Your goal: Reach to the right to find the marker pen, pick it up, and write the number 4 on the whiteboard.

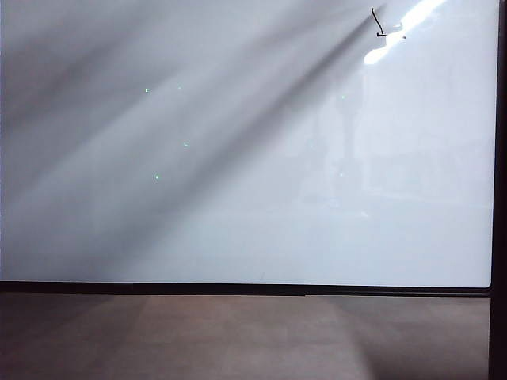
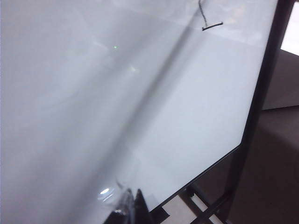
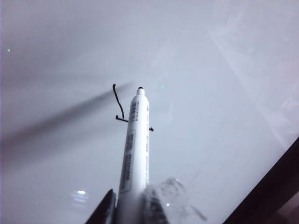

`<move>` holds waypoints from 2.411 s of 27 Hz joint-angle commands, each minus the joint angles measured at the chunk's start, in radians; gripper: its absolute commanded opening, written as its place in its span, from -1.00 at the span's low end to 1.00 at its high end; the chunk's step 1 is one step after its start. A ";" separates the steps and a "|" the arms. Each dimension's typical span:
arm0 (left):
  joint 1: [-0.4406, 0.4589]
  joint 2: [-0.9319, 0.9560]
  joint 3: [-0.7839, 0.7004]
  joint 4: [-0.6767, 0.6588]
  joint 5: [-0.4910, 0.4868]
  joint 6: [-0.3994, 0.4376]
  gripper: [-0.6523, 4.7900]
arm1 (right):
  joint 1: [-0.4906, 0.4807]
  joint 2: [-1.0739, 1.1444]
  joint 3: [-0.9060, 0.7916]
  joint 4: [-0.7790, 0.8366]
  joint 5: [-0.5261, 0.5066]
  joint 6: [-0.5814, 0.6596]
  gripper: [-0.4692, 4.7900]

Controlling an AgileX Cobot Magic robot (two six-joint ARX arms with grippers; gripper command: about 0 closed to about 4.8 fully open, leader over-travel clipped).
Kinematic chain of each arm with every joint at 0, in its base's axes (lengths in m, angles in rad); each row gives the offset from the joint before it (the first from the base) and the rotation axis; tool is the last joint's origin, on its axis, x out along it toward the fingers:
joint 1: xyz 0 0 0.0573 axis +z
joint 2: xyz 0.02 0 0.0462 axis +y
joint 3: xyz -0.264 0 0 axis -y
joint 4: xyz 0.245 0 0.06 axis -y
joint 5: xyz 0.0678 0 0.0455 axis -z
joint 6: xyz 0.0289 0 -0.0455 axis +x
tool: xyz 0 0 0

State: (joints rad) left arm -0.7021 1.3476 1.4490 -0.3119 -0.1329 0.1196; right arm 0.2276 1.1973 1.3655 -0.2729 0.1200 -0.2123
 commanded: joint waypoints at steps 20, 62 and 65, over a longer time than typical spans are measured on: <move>0.000 -0.005 0.007 -0.005 0.003 0.004 -0.78 | -0.001 0.051 0.009 0.039 0.017 -0.002 -0.83; 0.000 -0.005 0.007 -0.024 0.002 0.004 -0.78 | -0.025 0.107 0.008 -0.034 0.009 0.003 -0.83; 0.000 -0.005 0.007 -0.024 0.002 0.004 -0.78 | -0.026 0.107 0.007 -0.046 0.009 0.003 -0.83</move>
State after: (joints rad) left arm -0.7017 1.3468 1.4490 -0.3416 -0.1329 0.1196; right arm 0.2035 1.3033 1.3689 -0.3176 0.1276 -0.2111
